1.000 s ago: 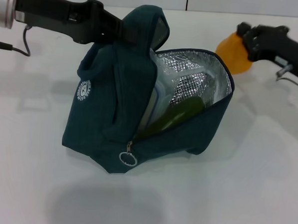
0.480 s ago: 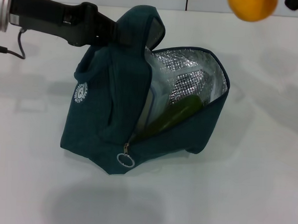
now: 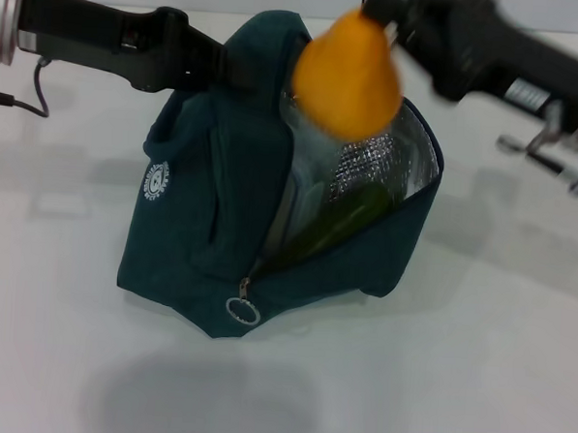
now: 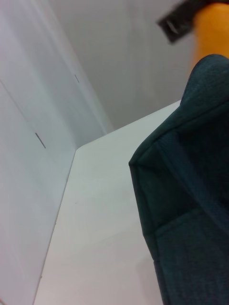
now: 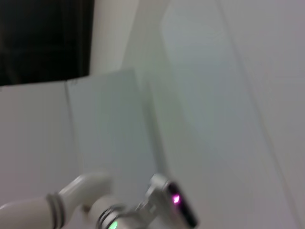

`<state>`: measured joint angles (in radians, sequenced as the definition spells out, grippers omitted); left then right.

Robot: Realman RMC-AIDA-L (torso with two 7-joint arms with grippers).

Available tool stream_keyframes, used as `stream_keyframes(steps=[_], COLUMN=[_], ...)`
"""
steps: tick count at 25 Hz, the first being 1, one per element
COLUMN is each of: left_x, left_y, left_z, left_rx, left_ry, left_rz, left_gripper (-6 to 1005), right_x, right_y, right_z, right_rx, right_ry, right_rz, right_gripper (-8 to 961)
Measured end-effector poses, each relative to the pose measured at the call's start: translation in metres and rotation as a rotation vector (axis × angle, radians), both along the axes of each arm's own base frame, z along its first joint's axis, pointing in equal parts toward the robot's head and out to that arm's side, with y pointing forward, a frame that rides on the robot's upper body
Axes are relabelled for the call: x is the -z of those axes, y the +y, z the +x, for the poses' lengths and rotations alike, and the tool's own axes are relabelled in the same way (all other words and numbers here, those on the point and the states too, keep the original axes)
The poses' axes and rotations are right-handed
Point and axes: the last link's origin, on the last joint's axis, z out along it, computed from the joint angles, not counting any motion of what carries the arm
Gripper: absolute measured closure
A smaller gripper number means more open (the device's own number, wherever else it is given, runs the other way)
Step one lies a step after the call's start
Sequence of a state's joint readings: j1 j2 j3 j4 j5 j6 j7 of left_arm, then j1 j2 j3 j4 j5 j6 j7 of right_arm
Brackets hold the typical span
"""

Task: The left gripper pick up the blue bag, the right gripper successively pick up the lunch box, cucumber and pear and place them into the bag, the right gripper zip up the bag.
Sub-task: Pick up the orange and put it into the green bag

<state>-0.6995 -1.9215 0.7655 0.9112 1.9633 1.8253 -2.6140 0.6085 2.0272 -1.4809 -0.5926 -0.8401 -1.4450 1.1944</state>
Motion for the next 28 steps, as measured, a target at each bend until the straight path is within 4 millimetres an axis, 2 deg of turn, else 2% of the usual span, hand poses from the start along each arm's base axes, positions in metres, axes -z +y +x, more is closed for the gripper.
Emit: stream_keyframes(steps=[6, 12, 18, 28], left_x=[0.001, 0.002, 0.002, 0.004], left_y=[0.0, -0.001, -0.002, -0.003], left_z=[0.001, 0.0, -0.002, -0.005], left_rx=[0.004, 0.004, 0.002, -0.007], left_ry=[-0.002, -0.002, -0.001, -0.002], left_rz=[-0.002, -0.001, -0.001, -0.008], left_gripper=[958, 958, 958, 958], right_x=[0.029, 0.047, 0.055, 0.055], right_y=[-0.011, -0.019, -0.024, -0.025], right_z=[-0.004, -0.005, -0.001, 0.01], right_rx=[-0.023, -0.019, 0.004, 0.063], right_ry=[-0.088, -0.128, -0.143, -0.12], right_rz=[-0.107, -0.166, -0.187, -0.187], right_gripper=[865, 856, 847, 833])
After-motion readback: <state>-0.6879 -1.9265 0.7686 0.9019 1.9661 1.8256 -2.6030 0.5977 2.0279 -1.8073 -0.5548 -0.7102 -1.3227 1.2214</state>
